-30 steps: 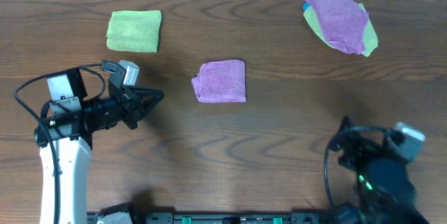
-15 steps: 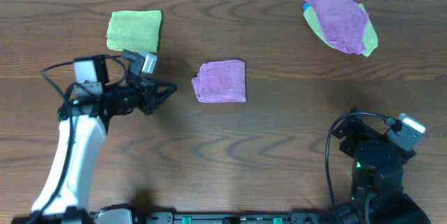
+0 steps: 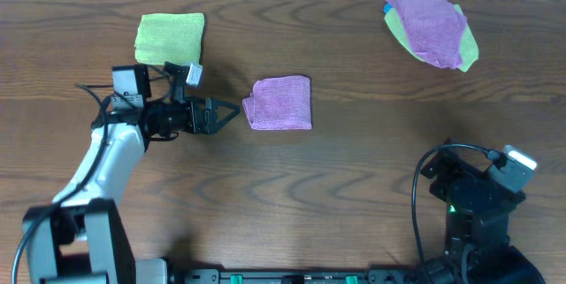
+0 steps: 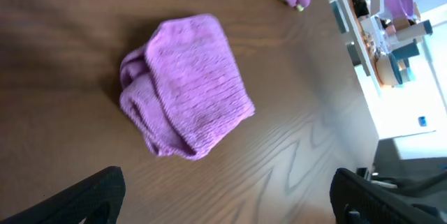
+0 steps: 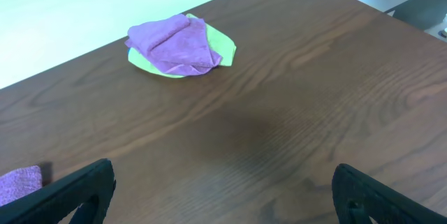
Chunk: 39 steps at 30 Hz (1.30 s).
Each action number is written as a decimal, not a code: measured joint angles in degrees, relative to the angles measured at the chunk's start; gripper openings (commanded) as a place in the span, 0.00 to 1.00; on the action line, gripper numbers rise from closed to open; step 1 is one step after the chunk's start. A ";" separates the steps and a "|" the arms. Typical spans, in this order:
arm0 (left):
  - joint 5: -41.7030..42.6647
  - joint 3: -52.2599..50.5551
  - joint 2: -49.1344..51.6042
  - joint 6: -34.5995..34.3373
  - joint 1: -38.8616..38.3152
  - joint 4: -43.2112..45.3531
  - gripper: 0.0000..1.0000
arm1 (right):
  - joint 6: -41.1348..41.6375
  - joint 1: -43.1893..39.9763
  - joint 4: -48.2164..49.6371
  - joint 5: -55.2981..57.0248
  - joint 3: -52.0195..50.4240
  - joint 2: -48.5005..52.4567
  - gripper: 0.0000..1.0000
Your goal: Fold the cloth
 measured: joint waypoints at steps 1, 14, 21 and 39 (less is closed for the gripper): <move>0.04 0.00 1.09 -0.59 0.00 0.42 0.95 | 0.00 -0.02 -0.02 0.00 0.00 0.00 0.99; 4.57 -0.04 4.98 -10.25 -0.02 10.32 0.95 | 0.00 -0.02 -0.02 0.02 0.00 0.00 0.99; 2.67 -0.04 4.98 -17.86 -1.77 10.56 0.95 | 0.00 -0.02 -0.04 0.02 0.00 0.00 0.99; -10.97 -0.07 4.98 -32.39 -2.47 14.49 0.86 | 0.00 -0.02 -0.04 0.02 0.00 0.00 0.99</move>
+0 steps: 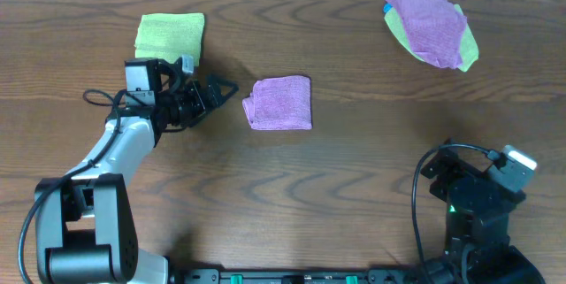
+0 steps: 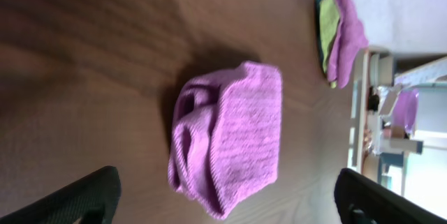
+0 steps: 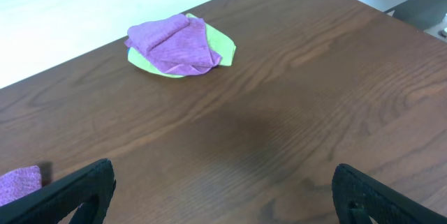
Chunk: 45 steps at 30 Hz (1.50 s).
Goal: Fold the cloth
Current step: 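Grasp the left edge of the folded pink bundle with the left gripper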
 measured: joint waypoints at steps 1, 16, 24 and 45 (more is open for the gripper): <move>-0.13 0.00 0.00 -0.17 0.02 0.94 0.91 | 0.00 0.00 0.02 0.00 0.00 0.00 0.99; 2.91 0.00 0.00 -10.82 -1.22 4.17 0.96 | 0.00 0.00 0.00 0.00 0.00 0.00 0.99; 10.08 0.02 8.52 -14.12 -1.77 8.55 0.93 | 0.00 0.00 0.02 0.00 0.00 0.00 0.99; 16.02 4.09 18.43 -3.67 -1.77 9.01 0.93 | 0.00 0.00 0.00 -0.02 0.00 0.00 0.99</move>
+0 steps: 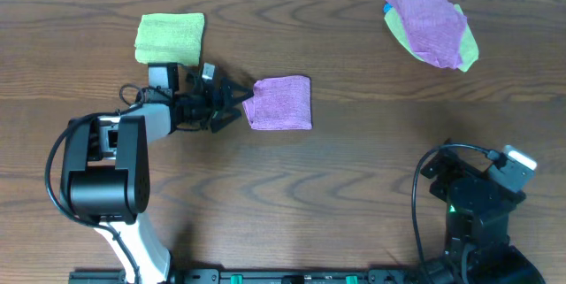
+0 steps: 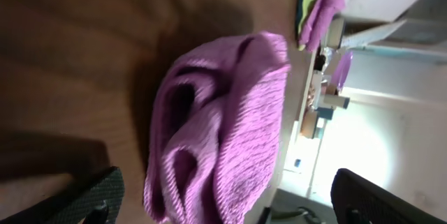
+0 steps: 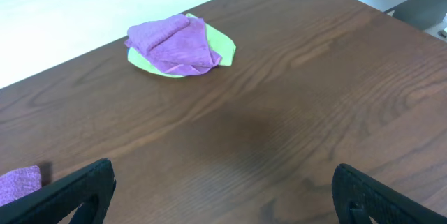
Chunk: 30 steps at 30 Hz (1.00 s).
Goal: Fold the cloth
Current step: 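Grasp the left edge of the folded pink bundle with the left gripper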
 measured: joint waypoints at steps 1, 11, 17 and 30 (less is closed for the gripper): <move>0.04 0.22 0.00 0.85 0.00 0.07 0.91 | 0.00 0.00 0.00 0.02 0.00 0.00 0.99; 0.66 0.31 1.81 5.62 -1.18 0.07 0.88 | 0.00 0.00 0.00 0.02 0.00 0.00 0.99; 2.23 0.46 3.23 6.69 -2.12 0.28 0.88 | 0.00 0.00 0.00 0.02 0.00 0.00 0.99; 5.46 1.79 6.34 8.61 -4.04 2.67 0.80 | 0.00 0.00 0.00 0.02 0.00 0.00 0.99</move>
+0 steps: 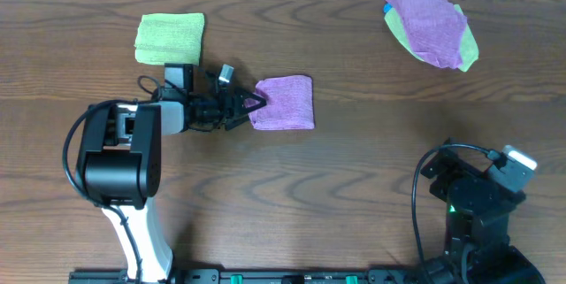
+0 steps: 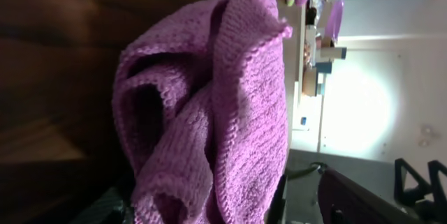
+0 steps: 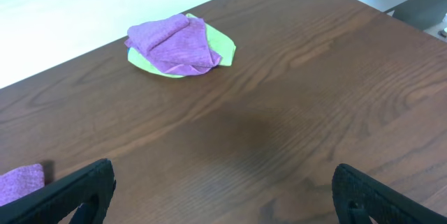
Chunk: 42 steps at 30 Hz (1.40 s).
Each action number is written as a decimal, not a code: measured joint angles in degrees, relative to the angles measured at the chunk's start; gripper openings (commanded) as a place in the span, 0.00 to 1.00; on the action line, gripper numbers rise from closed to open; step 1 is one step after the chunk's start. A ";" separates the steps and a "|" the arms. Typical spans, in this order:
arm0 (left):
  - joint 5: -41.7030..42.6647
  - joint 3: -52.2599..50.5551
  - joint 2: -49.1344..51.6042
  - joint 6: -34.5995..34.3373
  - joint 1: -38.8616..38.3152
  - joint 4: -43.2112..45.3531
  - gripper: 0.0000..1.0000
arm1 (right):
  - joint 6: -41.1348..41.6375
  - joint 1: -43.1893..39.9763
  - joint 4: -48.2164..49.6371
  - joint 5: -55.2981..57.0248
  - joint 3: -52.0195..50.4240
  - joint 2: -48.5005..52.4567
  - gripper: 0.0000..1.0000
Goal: Fold the cloth
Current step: 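Grasp the left edge of the folded pink bundle with the left gripper, then carry the pink bundle left and forward over the green cloth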
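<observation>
A folded purple cloth [image 1: 285,103] lies on the wooden table left of centre. My left gripper [image 1: 255,103] lies low along the table with its tips at the cloth's left, bunched edge. In the left wrist view the cloth [image 2: 209,98] fills the frame, and its folded layers sit between the wide-apart jaws of the left gripper [image 2: 234,203], which is open. My right gripper [image 1: 478,197] rests at the near right of the table; its wrist view shows the right gripper [image 3: 223,189] open over bare wood.
A folded green cloth [image 1: 170,39] lies at the back left, just behind the left arm. A pile of purple and green cloths [image 1: 432,24] sits at the back right, also seen from the right wrist as the pile [image 3: 178,44].
My left gripper has moved right, from just short of the cloth to its left edge. The cloth has shifted slightly to the right. The right arm has not moved.
My left gripper was open a short way left of the folded purple cloth. Then it stood further back, near the green cloth. Then it lay low, close to the purple cloth's left edge, and now its open jaws are around that edge.
</observation>
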 measured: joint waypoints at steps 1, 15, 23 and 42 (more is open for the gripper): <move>-0.20 0.02 0.07 0.20 -0.37 0.09 0.78 | 0.00 0.00 0.00 -0.02 0.00 0.00 0.99; -7.91 0.31 1.57 1.07 -2.16 0.15 0.06 | 0.00 0.00 -0.02 -0.02 0.00 0.00 0.99; -9.25 0.35 1.60 0.46 -2.14 2.40 0.06 | 0.02 0.00 0.00 -0.02 0.00 0.00 0.99; -3.10 14.43 2.56 -2.62 -2.14 0.57 0.06 | 0.00 0.00 0.00 0.00 0.00 0.00 0.99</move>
